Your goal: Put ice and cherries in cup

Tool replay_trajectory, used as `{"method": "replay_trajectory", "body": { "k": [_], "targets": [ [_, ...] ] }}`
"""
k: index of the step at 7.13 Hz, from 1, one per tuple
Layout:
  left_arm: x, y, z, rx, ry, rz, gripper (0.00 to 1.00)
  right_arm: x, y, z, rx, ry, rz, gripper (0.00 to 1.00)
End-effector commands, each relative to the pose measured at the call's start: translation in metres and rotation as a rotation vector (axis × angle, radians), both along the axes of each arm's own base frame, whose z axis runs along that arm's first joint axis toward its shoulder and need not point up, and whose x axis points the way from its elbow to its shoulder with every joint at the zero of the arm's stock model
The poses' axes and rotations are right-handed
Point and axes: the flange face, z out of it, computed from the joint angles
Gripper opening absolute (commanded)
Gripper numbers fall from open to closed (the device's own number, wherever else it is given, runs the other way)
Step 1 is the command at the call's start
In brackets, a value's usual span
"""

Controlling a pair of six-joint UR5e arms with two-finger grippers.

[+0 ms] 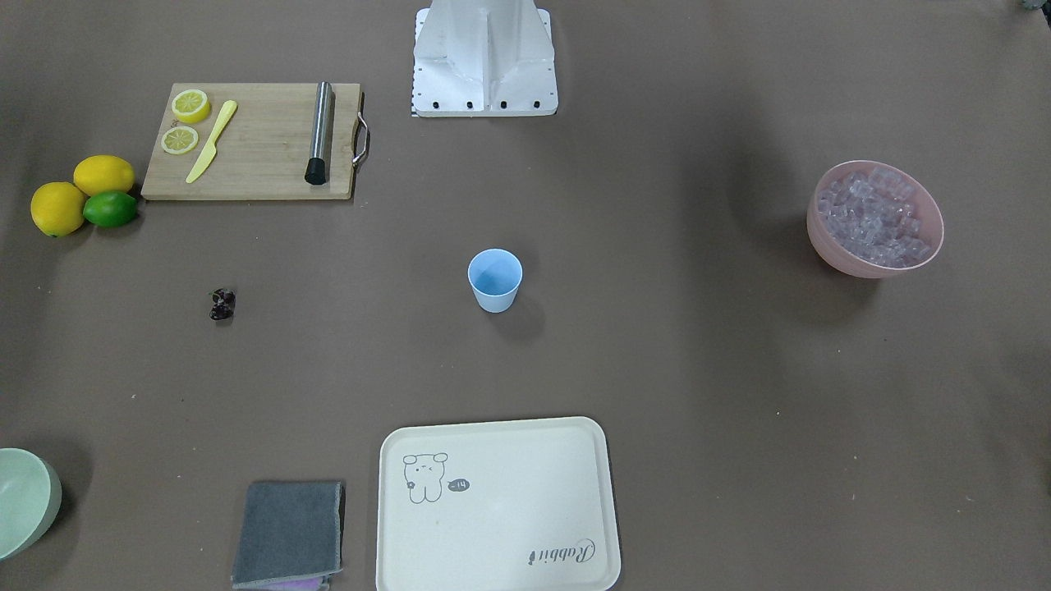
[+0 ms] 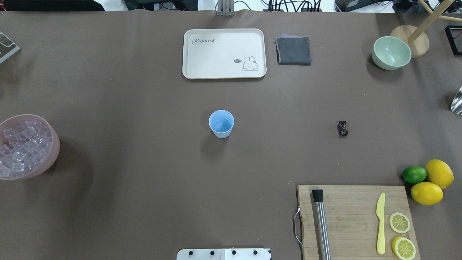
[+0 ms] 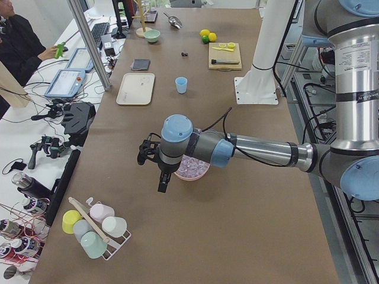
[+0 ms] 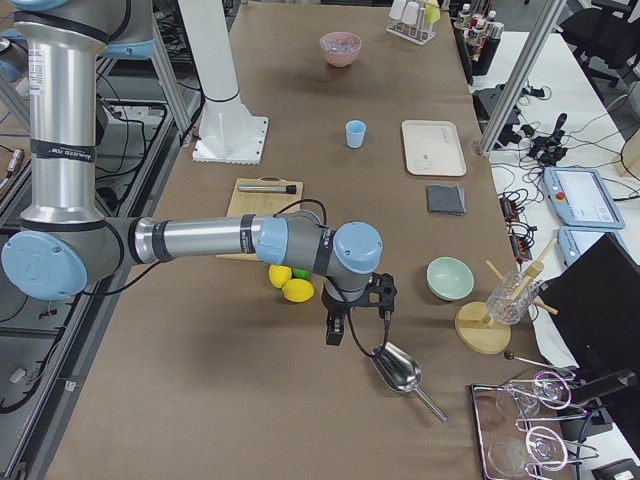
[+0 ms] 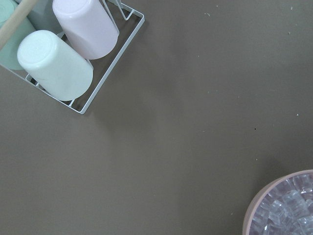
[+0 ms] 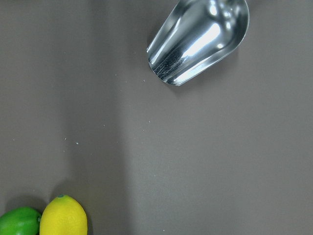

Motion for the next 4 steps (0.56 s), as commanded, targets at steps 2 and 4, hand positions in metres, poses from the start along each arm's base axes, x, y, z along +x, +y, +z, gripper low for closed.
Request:
{"method": "replay_trajectory", "body": {
  "k": [2,4],
  "targets": [
    [0.0143,0.0004,-0.0008,0.006,0.018,0.038,0.98,0.0000,-0.0006,-0.0010,0.002,-0.001,0.000,1.00],
    [0.0145,-0.0011,-0.0102,0.027,0.021,0.039,0.98,0.0000,-0.0009,-0.0046,0.010,-0.001,0.000,1.00]
  ]
}}
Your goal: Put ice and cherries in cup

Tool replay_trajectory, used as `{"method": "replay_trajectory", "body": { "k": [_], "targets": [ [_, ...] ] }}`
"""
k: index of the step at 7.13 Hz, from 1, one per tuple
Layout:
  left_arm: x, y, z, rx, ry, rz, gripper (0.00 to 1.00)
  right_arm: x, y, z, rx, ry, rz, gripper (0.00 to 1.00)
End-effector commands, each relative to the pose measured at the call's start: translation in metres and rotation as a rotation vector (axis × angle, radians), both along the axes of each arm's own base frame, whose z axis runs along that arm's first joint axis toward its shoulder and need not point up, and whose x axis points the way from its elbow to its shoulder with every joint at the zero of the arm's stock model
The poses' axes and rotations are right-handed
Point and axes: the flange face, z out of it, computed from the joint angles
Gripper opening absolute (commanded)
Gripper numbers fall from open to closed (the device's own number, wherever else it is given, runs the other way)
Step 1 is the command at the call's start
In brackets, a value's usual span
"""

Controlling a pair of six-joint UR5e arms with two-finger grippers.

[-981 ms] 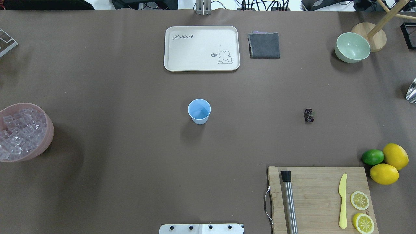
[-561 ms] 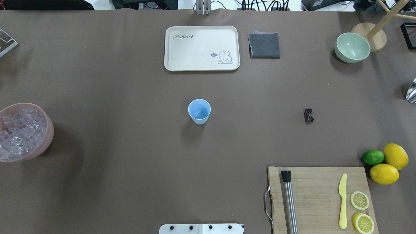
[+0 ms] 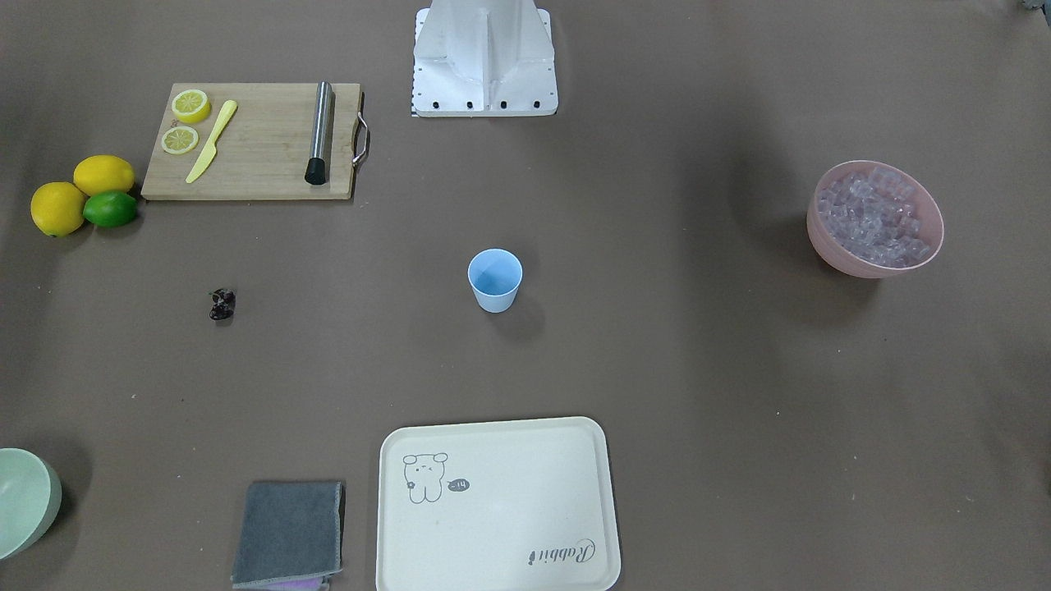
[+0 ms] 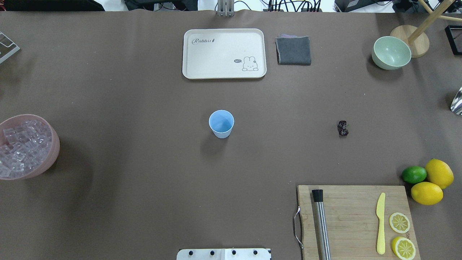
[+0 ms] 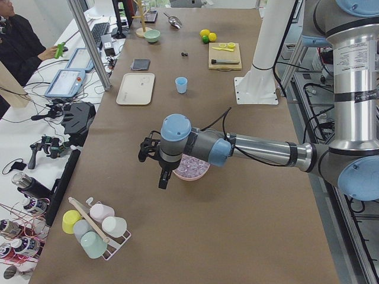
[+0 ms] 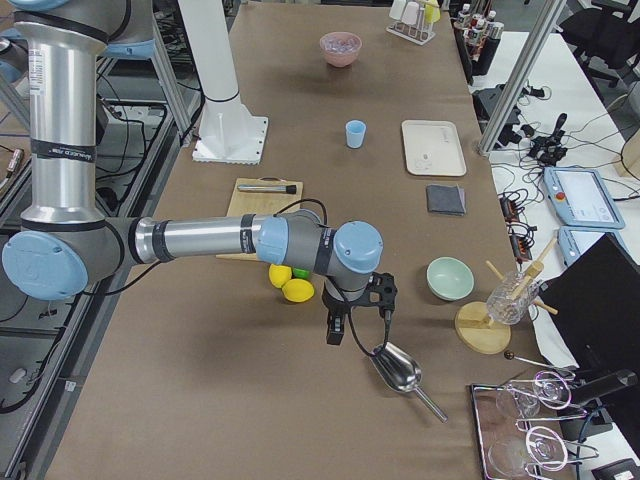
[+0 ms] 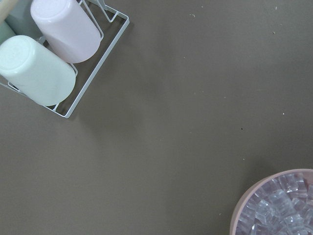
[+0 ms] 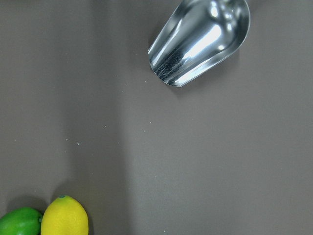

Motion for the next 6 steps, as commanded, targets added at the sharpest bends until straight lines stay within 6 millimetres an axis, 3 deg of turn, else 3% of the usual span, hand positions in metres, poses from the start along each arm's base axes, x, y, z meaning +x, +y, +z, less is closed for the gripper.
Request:
{"method": "replay_trajectory", "body": {
  "k": [1,3,4,5,6],
  "targets": [
    [0.009,-0.001,-0.023,0.047,0.004,0.020,0.98,0.000,-0.001,-0.004,0.008,0.000,0.000,1.00],
    [0.022,-0.001,-0.082,0.160,0.011,0.041,0.98,0.000,-0.001,-0.010,0.022,0.001,0.000,1.00],
    [0.036,-0.024,-0.093,0.173,0.019,0.056,0.98,0.000,0.001,-0.012,0.025,0.001,0.000,1.00],
    [0.076,-0.039,-0.050,0.102,0.025,0.116,0.98,0.000,0.004,-0.014,0.030,0.002,0.000,1.00],
    [0.086,-0.041,-0.050,0.144,0.065,0.144,0.98,0.000,0.003,-0.015,0.031,0.002,0.000,1.00]
  ]
}}
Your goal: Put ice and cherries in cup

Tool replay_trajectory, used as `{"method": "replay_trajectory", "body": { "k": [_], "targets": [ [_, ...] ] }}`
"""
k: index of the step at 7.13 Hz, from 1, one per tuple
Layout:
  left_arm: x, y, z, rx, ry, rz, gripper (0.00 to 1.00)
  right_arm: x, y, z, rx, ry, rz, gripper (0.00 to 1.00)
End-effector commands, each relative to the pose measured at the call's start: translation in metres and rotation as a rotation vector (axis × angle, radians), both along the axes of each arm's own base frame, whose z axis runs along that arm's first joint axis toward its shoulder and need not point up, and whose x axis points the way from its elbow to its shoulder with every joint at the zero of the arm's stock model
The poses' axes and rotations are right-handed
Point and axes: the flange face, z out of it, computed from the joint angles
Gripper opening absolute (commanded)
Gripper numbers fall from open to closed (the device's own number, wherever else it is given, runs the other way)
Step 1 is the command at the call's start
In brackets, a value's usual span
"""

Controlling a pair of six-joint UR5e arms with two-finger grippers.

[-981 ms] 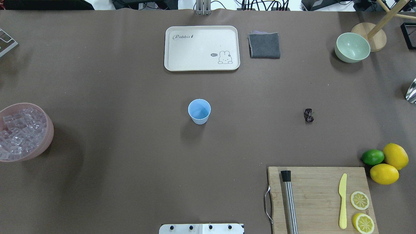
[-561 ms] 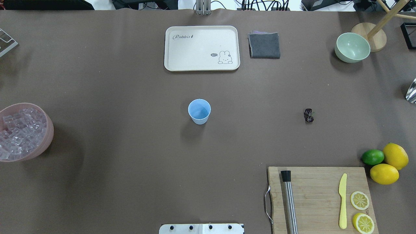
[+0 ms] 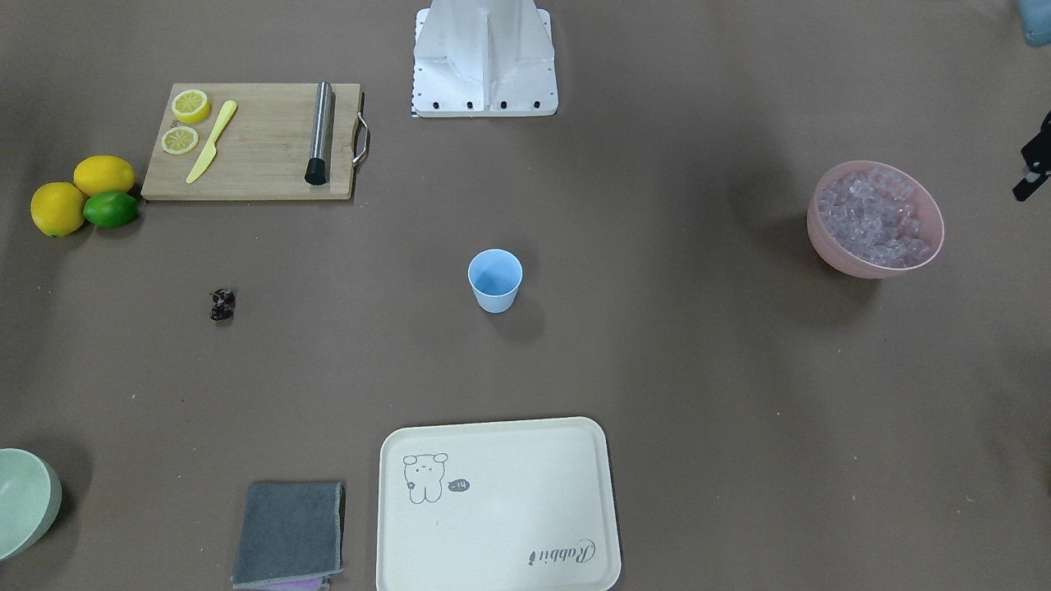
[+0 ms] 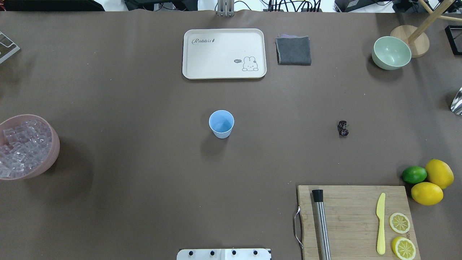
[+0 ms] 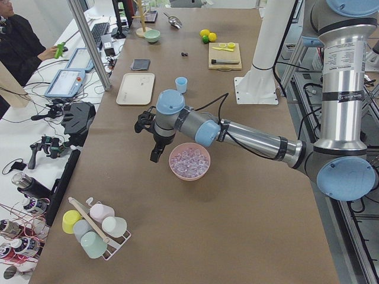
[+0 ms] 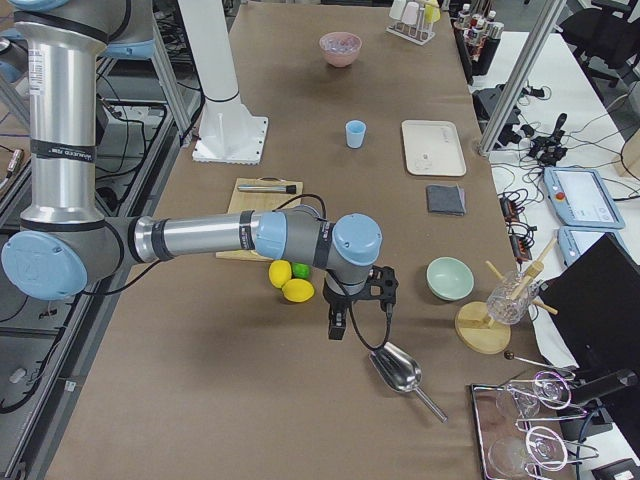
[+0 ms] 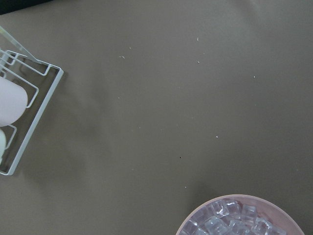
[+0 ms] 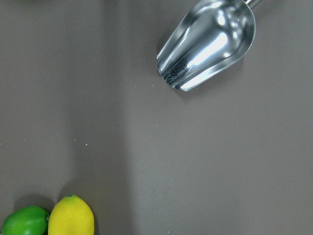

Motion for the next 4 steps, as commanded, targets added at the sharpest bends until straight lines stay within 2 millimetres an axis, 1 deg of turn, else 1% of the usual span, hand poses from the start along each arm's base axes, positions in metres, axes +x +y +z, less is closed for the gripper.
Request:
{"method": "replay_trajectory", "body": {
  "k": [1,2,3,4],
  "targets": [
    [0.025,-0.004,-0.004,0.073,0.046,0.058,0.98,0.000,0.000,-0.002,0.006,0.002,-0.001,1.00],
    [0.025,0.001,-0.032,0.195,0.099,0.073,0.98,0.001,0.001,-0.002,0.005,0.002,0.003,1.00],
    [0.027,0.001,-0.024,0.185,0.100,0.073,0.98,0.003,0.002,-0.002,0.005,0.001,0.008,1.00],
    [0.026,-0.007,-0.007,0.123,0.078,0.024,0.98,0.006,0.004,-0.002,0.003,0.001,0.014,1.00]
  ]
}}
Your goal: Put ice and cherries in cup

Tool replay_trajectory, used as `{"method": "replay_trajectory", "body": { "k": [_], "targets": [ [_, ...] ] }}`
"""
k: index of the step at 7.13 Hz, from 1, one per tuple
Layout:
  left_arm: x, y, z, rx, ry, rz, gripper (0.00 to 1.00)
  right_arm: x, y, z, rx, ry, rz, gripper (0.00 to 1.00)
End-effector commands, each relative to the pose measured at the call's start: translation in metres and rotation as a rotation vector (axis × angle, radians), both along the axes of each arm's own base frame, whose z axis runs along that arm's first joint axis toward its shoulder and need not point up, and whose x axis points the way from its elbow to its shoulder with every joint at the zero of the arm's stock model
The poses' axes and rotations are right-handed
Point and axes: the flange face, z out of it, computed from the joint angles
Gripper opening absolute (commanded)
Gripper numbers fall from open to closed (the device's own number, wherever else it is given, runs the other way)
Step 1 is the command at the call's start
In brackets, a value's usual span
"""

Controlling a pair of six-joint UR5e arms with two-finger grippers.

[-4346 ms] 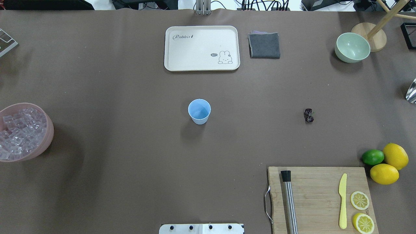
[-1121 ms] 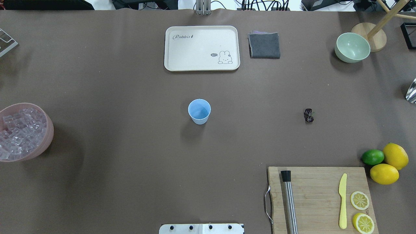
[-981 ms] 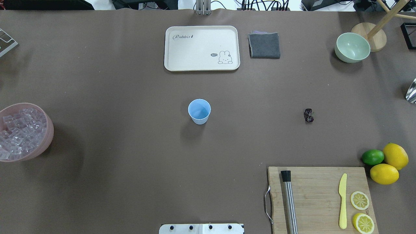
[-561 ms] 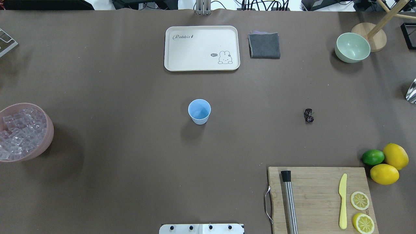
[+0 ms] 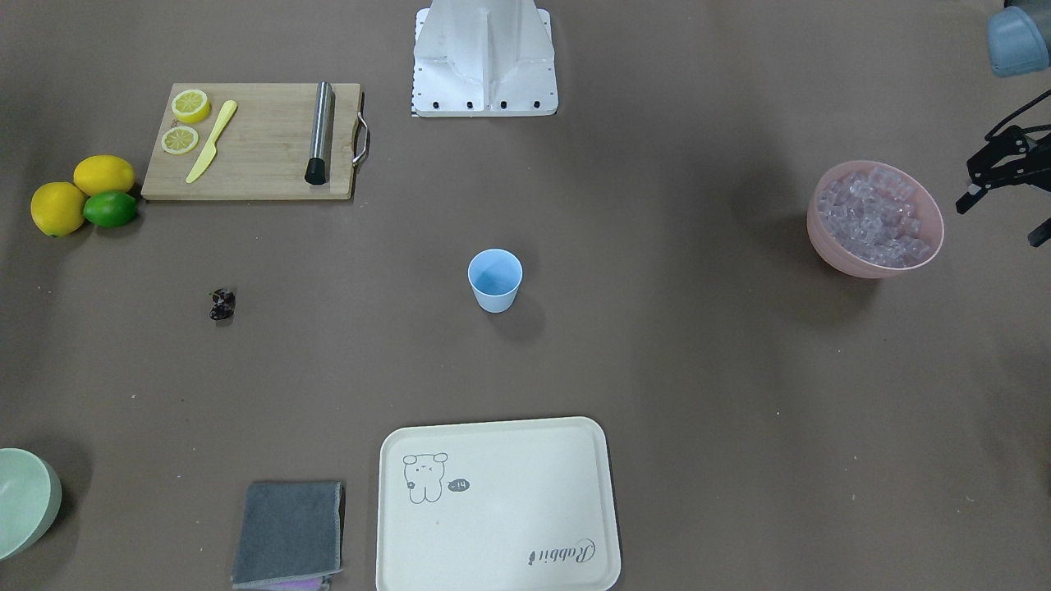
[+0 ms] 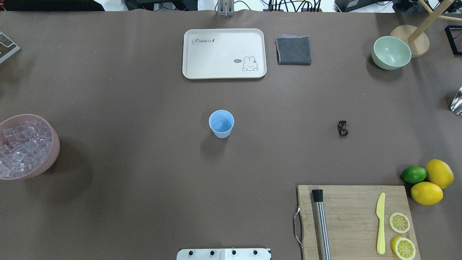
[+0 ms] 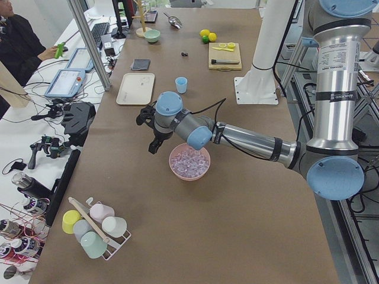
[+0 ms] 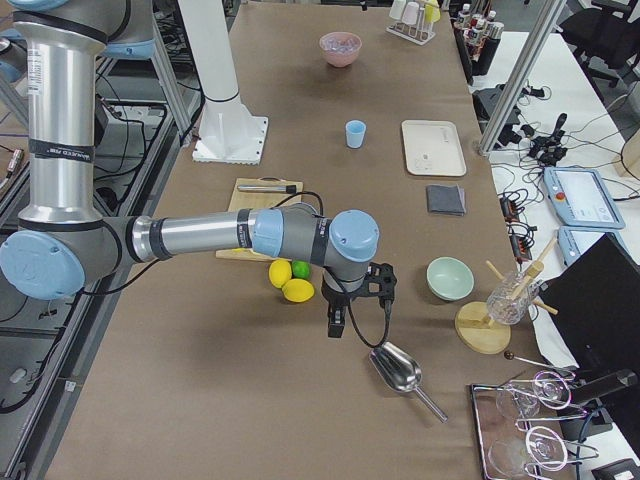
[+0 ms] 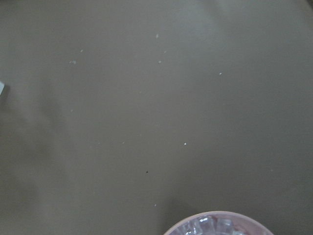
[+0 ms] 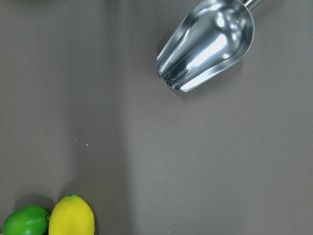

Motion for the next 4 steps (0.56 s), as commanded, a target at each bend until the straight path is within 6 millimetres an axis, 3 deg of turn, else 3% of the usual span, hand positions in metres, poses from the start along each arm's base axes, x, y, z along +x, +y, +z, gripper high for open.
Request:
{"method": "replay_trajectory", "body": {
  "k": [1,2,4],
  "targets": [
    [0.006,-0.003,0.016,-0.052,-0.007,-0.033,0.98,0.003,0.003,0.002,-0.006,-0.001,0.007,1.00],
    [0.017,0.006,0.007,-0.069,0.010,-0.030,0.98,0.003,0.001,0.001,-0.003,-0.001,0.007,1.00],
    [0.053,0.034,0.020,-0.026,-0.084,-0.033,0.98,0.003,-0.003,-0.003,0.001,0.000,0.012,1.00]
  ]
}}
